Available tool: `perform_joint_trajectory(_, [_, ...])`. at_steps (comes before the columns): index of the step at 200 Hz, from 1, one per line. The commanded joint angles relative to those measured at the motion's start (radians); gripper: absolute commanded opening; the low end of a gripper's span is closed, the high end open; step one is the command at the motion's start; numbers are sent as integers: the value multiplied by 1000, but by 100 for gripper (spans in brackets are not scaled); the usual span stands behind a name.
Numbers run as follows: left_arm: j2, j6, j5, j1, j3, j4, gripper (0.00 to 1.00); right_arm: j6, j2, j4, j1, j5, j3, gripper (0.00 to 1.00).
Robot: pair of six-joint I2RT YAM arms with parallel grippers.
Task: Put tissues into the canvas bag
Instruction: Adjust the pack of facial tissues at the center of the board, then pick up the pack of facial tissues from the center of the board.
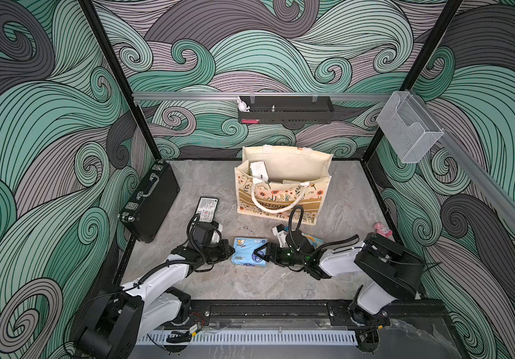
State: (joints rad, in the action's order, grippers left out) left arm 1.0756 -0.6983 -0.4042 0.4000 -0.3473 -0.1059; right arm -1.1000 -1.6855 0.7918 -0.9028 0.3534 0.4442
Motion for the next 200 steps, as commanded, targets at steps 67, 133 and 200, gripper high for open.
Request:
perform_joint_trajectory(67, [-4, 13, 77, -1, 24, -141, 8, -127, -159, 272, -7, 77, 8, 63])
perform_joint_trajectory(133, [-225, -68, -31, 0, -106, -258, 74, 37, 51, -62, -20, 77, 1, 51])
perform_joint_trajectory(200, [-500, 248, 75, -6, -537, -632, 70, 477, 693, -1142, 21, 20, 293, 54])
